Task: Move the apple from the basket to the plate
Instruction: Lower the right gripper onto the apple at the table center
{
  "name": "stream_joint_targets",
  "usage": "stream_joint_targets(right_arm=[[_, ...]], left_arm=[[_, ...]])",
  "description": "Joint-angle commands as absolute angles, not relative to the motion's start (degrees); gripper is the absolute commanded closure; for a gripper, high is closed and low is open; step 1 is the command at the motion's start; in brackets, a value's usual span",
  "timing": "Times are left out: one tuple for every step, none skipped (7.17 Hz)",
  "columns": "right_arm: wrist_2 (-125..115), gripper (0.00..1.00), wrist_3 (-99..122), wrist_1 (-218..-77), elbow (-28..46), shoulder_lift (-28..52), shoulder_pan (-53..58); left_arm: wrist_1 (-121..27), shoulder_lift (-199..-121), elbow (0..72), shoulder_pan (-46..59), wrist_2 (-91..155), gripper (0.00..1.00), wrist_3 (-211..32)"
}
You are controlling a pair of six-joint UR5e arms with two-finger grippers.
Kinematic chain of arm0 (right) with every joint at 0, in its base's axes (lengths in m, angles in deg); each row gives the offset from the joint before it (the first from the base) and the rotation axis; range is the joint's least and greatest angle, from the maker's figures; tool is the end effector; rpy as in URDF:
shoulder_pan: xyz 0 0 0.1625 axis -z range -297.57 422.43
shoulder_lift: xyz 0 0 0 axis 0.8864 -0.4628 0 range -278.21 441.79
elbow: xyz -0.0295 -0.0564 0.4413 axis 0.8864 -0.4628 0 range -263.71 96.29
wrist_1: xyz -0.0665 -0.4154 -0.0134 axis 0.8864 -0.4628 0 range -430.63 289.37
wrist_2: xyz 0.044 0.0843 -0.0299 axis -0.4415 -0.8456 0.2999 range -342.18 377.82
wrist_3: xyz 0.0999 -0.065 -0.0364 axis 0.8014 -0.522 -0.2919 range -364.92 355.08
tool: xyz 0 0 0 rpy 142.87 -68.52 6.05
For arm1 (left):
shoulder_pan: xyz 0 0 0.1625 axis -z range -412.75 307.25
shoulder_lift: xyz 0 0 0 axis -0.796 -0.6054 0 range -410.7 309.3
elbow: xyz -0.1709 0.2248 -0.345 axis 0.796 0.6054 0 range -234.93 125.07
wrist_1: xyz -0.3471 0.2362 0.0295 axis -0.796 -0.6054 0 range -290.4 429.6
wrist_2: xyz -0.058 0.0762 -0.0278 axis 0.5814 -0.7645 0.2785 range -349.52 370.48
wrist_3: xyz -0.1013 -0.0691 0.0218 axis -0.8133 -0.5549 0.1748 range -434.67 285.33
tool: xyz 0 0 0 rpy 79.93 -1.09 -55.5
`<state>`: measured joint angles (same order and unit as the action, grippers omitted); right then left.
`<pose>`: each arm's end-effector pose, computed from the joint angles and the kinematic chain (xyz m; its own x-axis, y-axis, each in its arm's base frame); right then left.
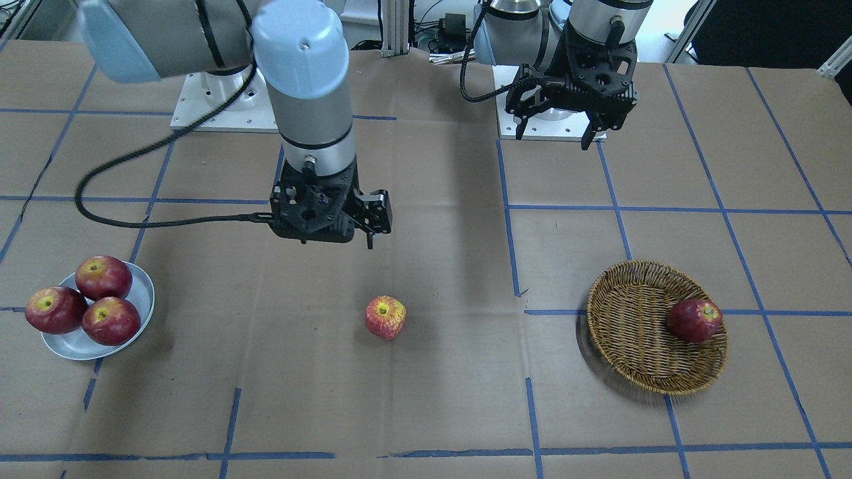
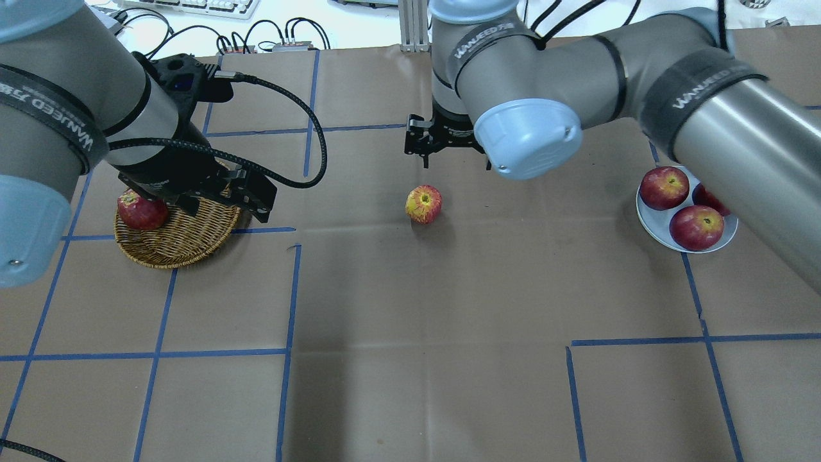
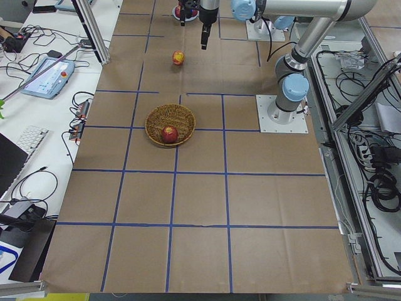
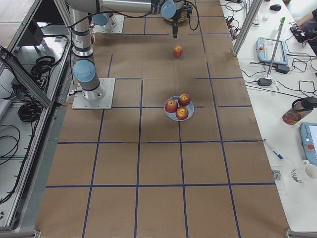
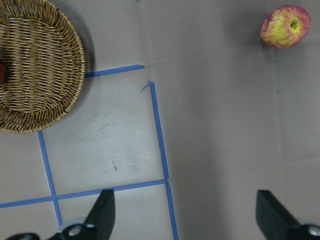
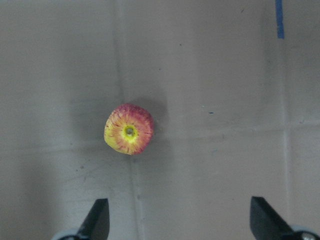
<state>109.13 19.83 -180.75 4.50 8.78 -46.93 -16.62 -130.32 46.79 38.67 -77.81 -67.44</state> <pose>0.3304 -0.5470 0.3687 -0.9954 0.0941 -0.0152 0.0951 0.9916 -0.0874 -0.1474 -0.4202 0.4715 -0.9882 0.1515 0.0241 0.1503 0.9876 -0.0459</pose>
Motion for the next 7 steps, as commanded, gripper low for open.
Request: stream_joint_targets(right_arm=[[109.1, 0.00, 22.3, -188.7, 3.7, 16.2, -48.8], [109.1, 0.00, 22.2, -190.7, 3.8, 18.9, -48.8], [109.2, 0.00, 22.2, -193.5, 4.2, 21.6, -48.8], [109.3, 0.00, 22.0, -195.3, 4.2, 24.3, -48.8], [109.3, 0.00, 21.6, -197.1, 4.4, 26.1, -48.8], [109.3, 0.00, 21.5, -197.1, 5.1, 26.5, -48.8], [109.3, 0.00, 21.5, -197.2, 6.0, 26.5, -48.8]], left_arm=[[-16.4, -130.0, 47.5, 38.7, -77.8, 0.01, -67.4], [-16.4, -130.0, 47.5, 38.7, -77.7, 0.01, -67.4], [-16.5, -130.1, 47.5, 38.7, -77.7, 0.01, -67.4], [-16.5, -129.9, 47.6, 38.7, -77.7, 0.01, -67.4], [-16.4, -129.8, 48.0, 38.7, -77.7, 0.01, -67.4], [-16.4, -129.5, 48.7, 38.7, -77.7, 0.01, -67.4], [-16.4, -129.4, 48.9, 38.7, -77.7, 0.01, -67.5]])
